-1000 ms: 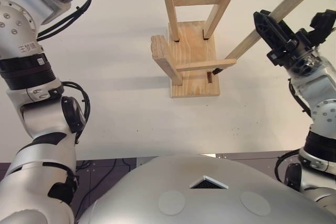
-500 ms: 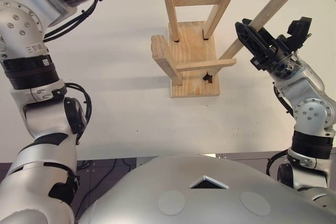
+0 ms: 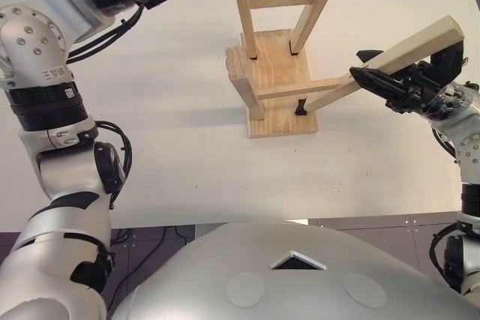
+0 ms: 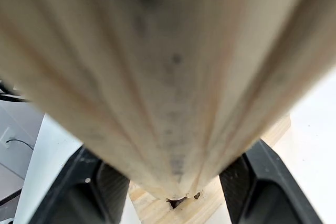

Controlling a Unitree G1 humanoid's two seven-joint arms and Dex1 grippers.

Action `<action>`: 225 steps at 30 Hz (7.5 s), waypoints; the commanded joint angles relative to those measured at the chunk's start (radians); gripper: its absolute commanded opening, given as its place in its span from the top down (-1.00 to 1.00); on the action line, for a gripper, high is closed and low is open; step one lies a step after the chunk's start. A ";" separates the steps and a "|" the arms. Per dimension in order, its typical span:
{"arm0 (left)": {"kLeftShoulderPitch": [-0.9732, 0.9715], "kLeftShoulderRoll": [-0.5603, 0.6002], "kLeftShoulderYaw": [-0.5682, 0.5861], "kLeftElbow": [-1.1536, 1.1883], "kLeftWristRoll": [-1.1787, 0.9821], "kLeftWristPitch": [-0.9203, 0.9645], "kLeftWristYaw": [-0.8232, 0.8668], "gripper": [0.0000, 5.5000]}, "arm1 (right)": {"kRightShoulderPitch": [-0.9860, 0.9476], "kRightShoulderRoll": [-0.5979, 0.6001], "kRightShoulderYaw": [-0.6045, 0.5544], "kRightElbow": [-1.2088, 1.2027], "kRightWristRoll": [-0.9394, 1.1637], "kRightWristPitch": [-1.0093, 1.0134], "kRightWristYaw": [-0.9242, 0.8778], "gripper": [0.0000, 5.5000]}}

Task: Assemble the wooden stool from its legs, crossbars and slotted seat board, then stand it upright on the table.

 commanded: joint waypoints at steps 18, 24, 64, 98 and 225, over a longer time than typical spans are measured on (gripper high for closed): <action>-0.010 -0.012 -0.003 -0.016 -0.028 0.033 0.004 -0.79 | -0.062 -0.248 0.225 0.341 -0.450 -0.315 0.219 0.25; -0.018 -0.017 -0.007 -0.013 -0.040 0.048 0.004 -0.79 | -0.079 -0.335 0.304 0.397 -0.485 -0.356 0.332 0.25; -0.047 -0.056 0.001 0.056 -0.086 0.139 0.023 -0.79 | 0.009 -0.210 0.574 0.546 -0.545 -0.462 0.308 0.25; -0.076 -0.073 0.035 0.134 -0.068 0.135 0.027 -0.79 | -0.089 -0.151 0.660 0.339 -0.487 -0.354 0.174 0.25; -0.260 0.366 -0.978 -0.330 0.895 -0.277 -0.501 0.62 | -0.455 -0.160 1.097 0.034 -0.693 0.132 -0.299 0.25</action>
